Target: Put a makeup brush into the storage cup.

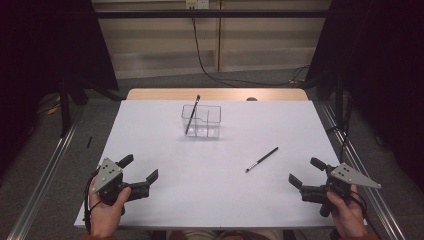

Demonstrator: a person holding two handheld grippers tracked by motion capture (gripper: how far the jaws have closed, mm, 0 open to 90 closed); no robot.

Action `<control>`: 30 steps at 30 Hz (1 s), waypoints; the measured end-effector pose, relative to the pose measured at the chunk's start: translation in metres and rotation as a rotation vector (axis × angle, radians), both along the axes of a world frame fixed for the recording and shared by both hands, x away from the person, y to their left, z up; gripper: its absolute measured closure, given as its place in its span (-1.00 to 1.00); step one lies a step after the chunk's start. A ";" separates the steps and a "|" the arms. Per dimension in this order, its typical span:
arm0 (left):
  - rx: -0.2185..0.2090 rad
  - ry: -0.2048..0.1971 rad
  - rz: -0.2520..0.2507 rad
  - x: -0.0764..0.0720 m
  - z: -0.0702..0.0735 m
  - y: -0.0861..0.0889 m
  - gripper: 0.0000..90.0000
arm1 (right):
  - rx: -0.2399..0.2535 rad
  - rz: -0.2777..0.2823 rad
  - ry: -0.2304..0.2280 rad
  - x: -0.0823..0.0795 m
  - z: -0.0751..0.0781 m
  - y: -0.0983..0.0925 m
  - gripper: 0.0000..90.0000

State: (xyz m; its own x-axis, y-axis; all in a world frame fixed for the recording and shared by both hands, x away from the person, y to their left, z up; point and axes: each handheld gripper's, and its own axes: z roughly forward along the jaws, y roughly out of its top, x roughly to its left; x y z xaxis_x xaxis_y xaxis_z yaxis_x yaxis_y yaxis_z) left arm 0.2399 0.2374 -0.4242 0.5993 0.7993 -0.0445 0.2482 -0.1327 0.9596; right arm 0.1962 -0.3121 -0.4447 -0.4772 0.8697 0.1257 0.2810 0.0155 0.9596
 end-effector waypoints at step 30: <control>-0.012 0.052 -0.005 -0.013 -0.009 -0.005 -0.91 | -0.019 0.048 -0.028 0.018 0.017 0.006 -1.00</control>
State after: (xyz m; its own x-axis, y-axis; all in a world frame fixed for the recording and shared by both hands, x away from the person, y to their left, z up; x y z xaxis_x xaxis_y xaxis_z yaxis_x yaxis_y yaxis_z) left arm 0.2270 0.2327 -0.4332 0.5996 0.7958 -0.0852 0.2975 -0.1227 0.9468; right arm 0.2138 -0.3062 -0.4282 -0.5215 0.8479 0.0953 0.2523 0.0465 0.9665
